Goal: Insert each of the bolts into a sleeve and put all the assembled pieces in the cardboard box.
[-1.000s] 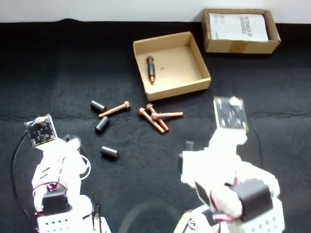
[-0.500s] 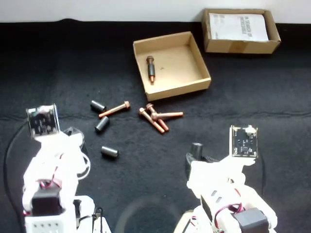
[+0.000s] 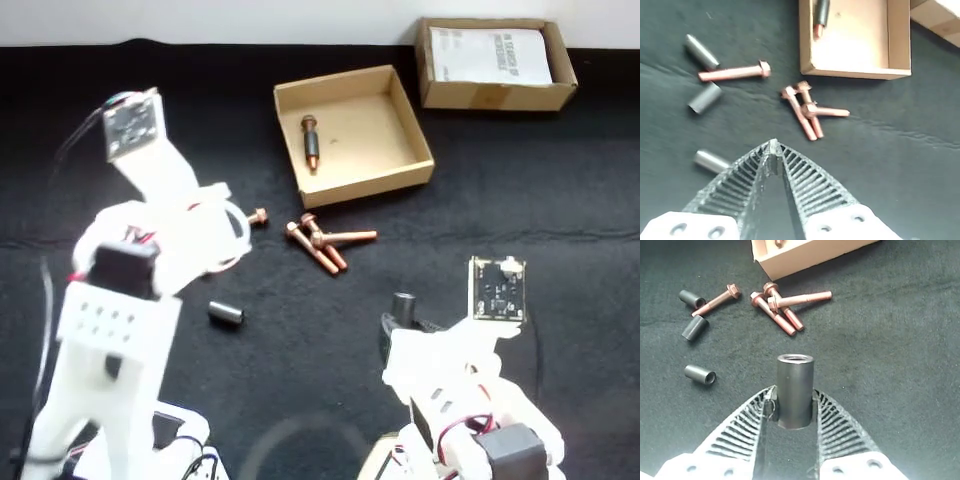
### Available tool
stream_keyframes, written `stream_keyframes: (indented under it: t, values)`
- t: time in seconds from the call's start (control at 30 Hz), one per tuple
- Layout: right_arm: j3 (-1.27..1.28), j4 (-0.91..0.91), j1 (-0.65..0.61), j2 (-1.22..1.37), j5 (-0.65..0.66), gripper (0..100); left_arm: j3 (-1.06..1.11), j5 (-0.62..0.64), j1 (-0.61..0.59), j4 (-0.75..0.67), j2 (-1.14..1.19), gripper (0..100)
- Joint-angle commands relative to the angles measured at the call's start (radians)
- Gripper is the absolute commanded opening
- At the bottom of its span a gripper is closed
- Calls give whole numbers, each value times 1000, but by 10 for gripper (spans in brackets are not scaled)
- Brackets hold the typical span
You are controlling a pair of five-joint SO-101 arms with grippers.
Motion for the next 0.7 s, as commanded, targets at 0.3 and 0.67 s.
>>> stream_keyframes:
  t: [0.3,0.67]
  values:
    - [59,-87,10,-2,9,6,-246,232,205,11,447,10]
    - [74,-117,8,-1,12,6,-624,353,252,-15,901,20]
